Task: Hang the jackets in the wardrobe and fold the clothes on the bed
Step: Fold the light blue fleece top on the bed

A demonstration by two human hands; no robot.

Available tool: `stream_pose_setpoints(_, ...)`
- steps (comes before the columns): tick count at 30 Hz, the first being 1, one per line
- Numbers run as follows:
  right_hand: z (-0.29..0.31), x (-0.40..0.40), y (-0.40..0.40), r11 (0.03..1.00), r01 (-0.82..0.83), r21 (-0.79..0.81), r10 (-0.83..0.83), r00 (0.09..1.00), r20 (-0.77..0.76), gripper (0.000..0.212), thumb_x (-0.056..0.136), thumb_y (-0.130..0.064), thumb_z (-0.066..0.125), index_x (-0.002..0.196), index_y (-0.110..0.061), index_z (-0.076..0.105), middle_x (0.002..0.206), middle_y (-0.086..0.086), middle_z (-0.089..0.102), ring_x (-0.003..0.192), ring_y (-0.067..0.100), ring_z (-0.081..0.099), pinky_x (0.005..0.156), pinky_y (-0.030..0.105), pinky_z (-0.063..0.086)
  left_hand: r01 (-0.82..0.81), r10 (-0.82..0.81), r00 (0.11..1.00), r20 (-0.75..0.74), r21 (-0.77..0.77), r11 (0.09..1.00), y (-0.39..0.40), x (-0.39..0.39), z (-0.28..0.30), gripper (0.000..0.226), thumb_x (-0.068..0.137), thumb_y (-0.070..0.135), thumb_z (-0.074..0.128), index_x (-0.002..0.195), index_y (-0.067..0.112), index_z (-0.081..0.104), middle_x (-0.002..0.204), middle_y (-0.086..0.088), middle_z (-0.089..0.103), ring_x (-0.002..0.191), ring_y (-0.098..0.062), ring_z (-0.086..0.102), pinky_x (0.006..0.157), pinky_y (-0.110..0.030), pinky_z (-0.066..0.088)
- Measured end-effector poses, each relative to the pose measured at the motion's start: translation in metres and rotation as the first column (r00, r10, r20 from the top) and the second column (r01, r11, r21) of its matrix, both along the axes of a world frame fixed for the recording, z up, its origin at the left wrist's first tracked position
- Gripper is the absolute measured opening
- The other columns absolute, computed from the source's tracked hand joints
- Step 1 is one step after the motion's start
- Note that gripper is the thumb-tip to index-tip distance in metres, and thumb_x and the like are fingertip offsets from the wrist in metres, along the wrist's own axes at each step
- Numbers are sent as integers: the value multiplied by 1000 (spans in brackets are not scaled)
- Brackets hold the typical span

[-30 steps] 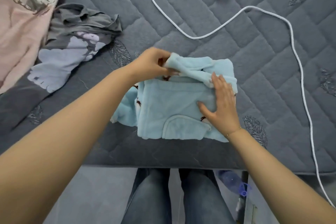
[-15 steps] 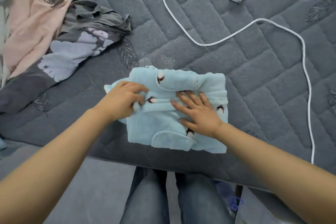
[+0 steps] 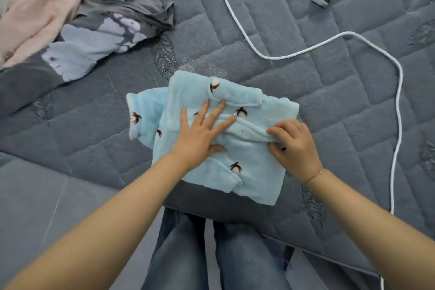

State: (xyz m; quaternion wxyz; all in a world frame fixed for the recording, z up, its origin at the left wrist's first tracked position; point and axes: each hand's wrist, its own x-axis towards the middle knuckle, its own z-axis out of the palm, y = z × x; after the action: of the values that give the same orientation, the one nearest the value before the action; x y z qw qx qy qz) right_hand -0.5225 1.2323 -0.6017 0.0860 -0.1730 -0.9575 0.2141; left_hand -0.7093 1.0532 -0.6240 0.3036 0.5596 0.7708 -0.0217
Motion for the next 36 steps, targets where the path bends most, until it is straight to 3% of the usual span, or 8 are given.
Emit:
stream_pose_setpoints(5, 6, 6, -18, 982, -93, -162, 68, 985, -156, 15, 76, -2, 64, 87, 1, 74, 82, 12, 66, 72, 29, 61, 67, 36, 48, -84, 75, 991, 109, 77, 993, 1, -6, -5, 76, 86, 39, 68, 150, 38, 26, 159, 15, -17, 150, -32, -13, 108, -75, -3)
stream_pose_setpoints(11, 8, 9, 4, 955, -210, -207, 242, 960, 141, 25, 94, -24, 57, 97, -11, 78, 100, 10, 65, 90, 31, 59, 76, 43, 45, -27, -17, 989, 148, 295, 955, -11, -17, -9, 42, 84, 12, 71, 124, 21, 66, 158, -1, 18, 147, -42, 11, 106, -78, 5)
stream_pose_setpoints(13, 6, -5, 6, 983, -177, -59, 180, 982, 63, 32, 96, -29, 55, 80, -13, 77, 108, 10, 66, 98, 33, 58, 82, 44, 44, 21, -40, 998, 44, 358, 933, -15, -16, -14, 42, 89, 19, 66, 130, 26, 64, 157, -6, 29, 146, -41, 19, 107, -76, 8)
stream_pose_setpoints(15, -1, -26, -6, 994, -109, 5, 109, 992, 63, 33, 98, -37, 50, 112, -16, 71, 135, 10, 55, 124, 30, 47, 105, 47, 36, 55, -41, 998, -55, 284, 957, -24, -14, -19, 49, 98, 43, 45, 145, 34, 44, 160, -5, 24, 148, -33, 17, 113, -69, 7)
stream_pose_setpoints(20, -42, -54, -19, 1000, 13, 6, -14, 867, 499, 58, 102, -47, 24, 153, -35, 0, 164, -4, -3, 151, 21, -2, 120, 48, -3, -116, 119, 991, -54, 65, 991, -38, -29, -37, 67, 94, 67, 6, 151, 36, -11, 163, 6, -14, 149, -13, -17, 116, -41, -23)
stream_pose_setpoints(25, -37, -65, -15, 998, 61, -5, -48, 839, 542, 56, 105, -39, 26, 156, -28, 7, 164, -3, -1, 151, 21, -1, 120, 46, -3, -136, 123, 983, 137, 96, 986, -35, -41, -14, 61, 102, 48, 31, 156, 33, 6, 164, 7, -7, 149, -11, -12, 120, -41, -12)
stream_pose_setpoints(32, 25, -50, -123, 988, -81, -134, 102, 982, 157, 56, 86, -4, 61, 138, 6, 46, 149, 20, 40, 137, 36, 40, 110, 51, 36, -915, 688, 374, 622, 127, 383, -125, -42, 38, 23, 95, 7, 58, 108, 24, 67, 108, 14, 68, 95, -1, 62, 83, -11, 46)
stream_pose_setpoints(36, 5, -57, -217, 986, -149, -77, 168, 875, 453, 95, 73, -33, 75, 152, -12, 28, 161, 14, 11, 148, 38, 13, 111, 68, 22, -969, 722, -40, 690, -204, 142, -176, -34, 23, 24, 98, 0, 51, 108, 18, 63, 107, 2, 69, 92, -15, 65, 77, -16, 50)
